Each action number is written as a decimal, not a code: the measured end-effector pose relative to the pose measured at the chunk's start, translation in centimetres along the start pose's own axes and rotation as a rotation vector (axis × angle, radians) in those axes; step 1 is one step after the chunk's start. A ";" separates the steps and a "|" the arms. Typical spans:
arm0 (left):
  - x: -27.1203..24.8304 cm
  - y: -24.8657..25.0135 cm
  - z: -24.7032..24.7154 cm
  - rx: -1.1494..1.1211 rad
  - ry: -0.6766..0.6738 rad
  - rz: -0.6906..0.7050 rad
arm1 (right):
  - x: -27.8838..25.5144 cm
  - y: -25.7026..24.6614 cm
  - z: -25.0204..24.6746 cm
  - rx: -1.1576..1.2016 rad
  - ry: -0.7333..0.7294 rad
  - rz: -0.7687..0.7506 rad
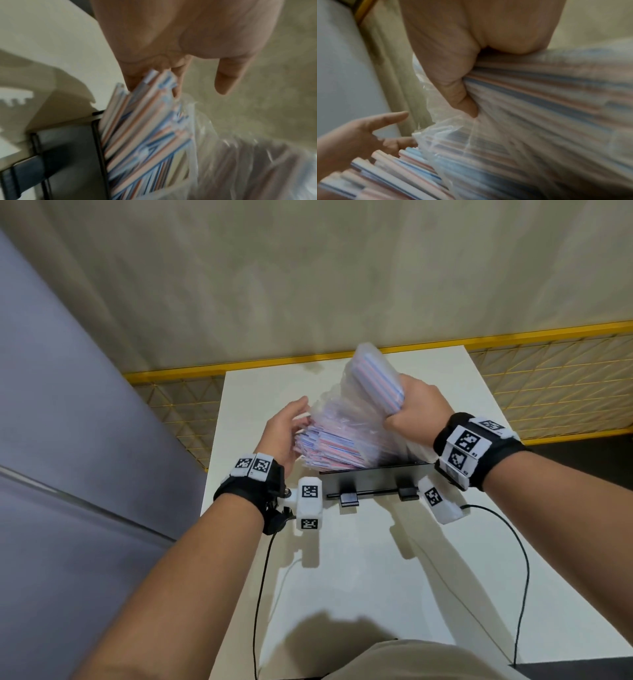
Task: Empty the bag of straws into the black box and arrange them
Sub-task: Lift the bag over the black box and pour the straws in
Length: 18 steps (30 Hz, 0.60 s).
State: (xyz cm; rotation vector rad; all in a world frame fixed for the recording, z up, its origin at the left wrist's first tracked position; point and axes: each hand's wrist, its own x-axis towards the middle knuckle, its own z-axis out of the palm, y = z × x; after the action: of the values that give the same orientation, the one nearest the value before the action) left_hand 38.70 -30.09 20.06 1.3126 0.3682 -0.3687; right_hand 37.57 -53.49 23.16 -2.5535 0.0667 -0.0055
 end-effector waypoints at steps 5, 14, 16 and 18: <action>-1.5 -2.6 0.3 -0.202 0.073 0.006 | -0.1 0.5 0.7 -0.100 -0.115 -0.062; -2.4 -1.7 4.9 -0.150 0.144 0.185 | 0.2 -0.9 2.5 -0.068 -0.216 -0.055; -2.1 -1.1 5.4 -0.184 0.122 0.182 | 0.4 -0.6 2.2 0.015 -0.165 -0.025; -2.0 -0.4 5.5 -0.229 0.107 0.163 | 0.4 -0.1 1.8 0.065 -0.134 -0.010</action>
State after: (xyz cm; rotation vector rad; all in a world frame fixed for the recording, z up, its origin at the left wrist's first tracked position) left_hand 37.07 -35.42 21.82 1.1307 0.3782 -0.1150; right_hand 38.00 -52.38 21.72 -2.4827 0.0016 0.1564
